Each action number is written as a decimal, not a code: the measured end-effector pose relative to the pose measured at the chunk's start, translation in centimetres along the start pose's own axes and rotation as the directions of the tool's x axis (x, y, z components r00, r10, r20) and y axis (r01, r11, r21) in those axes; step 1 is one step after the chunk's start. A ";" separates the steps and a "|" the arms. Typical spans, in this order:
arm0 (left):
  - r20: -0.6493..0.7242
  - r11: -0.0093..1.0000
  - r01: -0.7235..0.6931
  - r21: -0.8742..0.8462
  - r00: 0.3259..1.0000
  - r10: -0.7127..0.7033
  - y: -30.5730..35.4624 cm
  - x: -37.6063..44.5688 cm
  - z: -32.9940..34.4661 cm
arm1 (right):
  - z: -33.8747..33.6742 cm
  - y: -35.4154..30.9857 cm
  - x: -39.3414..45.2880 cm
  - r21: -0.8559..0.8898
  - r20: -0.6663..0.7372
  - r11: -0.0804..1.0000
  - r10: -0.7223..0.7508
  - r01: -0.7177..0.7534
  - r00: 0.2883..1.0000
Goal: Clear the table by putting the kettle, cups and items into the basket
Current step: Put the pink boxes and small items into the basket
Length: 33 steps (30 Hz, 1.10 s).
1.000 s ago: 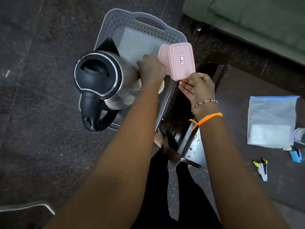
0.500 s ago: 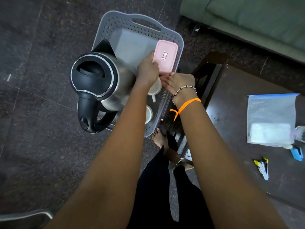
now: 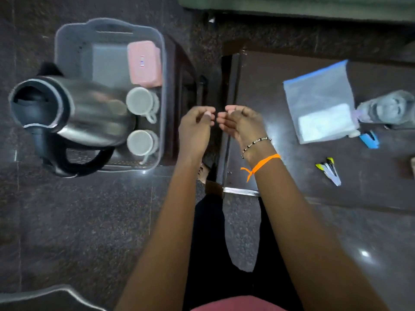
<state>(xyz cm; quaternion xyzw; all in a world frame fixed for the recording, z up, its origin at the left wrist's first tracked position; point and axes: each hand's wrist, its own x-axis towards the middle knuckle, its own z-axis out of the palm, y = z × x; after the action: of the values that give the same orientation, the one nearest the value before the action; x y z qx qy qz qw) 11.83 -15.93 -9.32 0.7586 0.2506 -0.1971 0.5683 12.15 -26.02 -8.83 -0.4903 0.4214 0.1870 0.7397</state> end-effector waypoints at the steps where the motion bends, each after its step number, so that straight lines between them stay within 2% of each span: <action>1: 0.034 0.999 0.013 0.036 0.999 -0.014 -0.3 -1.0 1.8 | -2.3 0.1 -0.2 0.001 -0.014 1.000 -0.008 0.008 1.000; 6: 0.198 0.988 0.043 0.149 0.978 -0.072 -1.0 -5.5 11.9 | -14.9 0.3 -1.4 0.023 -0.134 1.000 0.008 -0.005 0.991; 12: 0.402 0.969 0.060 0.239 0.903 -0.154 -1.2 -10.6 25.5 | -31.2 -0.8 -2.2 0.128 -0.282 0.991 0.067 -0.031 0.957; 16: 0.470 0.909 0.165 0.382 0.812 -0.345 -2.1 -12.1 32.3 | -39.3 -1.0 -1.4 0.136 -0.354 0.990 0.088 -0.041 0.931; 19: 0.442 0.813 0.300 0.499 0.719 -0.536 -3.5 -13.2 35.2 | -43.9 -0.8 -0.5 0.116 -0.435 0.992 0.099 -0.054 0.895; 21: 0.422 0.748 0.322 0.581 0.666 -0.615 -5.1 -13.7 36.7 | -46.3 -0.9 0.4 0.116 -0.501 0.992 0.101 -0.049 0.860; 23: 0.383 0.684 0.263 0.680 0.669 -0.637 -6.6 -14.0 37.9 | -48.3 -0.9 1.1 0.133 -0.573 0.990 0.106 -0.036 0.813; 24: 0.369 0.654 0.198 0.730 0.692 -0.621 -7.4 -13.9 38.4 | -49.3 -0.7 1.5 0.124 -0.620 0.992 0.098 -0.026 0.778; 26: 0.359 0.595 0.077 0.800 0.734 -0.577 -8.8 -13.6 39.3 | -51.1 -0.5 2.4 0.023 -0.720 0.998 0.061 -0.063 0.691; 29: 0.316 0.556 0.050 0.830 0.778 -0.543 -10.2 -13.2 40.5 | -53.2 -0.3 3.3 -0.168 -0.813 0.967 -0.026 -0.192 0.582; 31: 0.302 0.530 0.036 0.847 0.788 -0.537 -10.6 -12.8 41.2 | -54.1 -0.7 4.0 -0.290 -0.821 0.924 -0.106 -0.250 0.561; 33: 0.313 0.473 -0.010 0.881 0.763 -0.566 -10.6 -12.1 41.9 | -54.5 -1.1 4.4 -0.396 -0.791 0.869 -0.158 -0.298 0.591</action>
<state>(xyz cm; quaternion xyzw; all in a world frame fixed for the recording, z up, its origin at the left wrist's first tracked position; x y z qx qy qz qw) -4.86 -55.64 -21.95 0.7832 0.0679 -0.6040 0.1313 -8.50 -75.26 -20.72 -0.6734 0.6664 0.0760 0.3110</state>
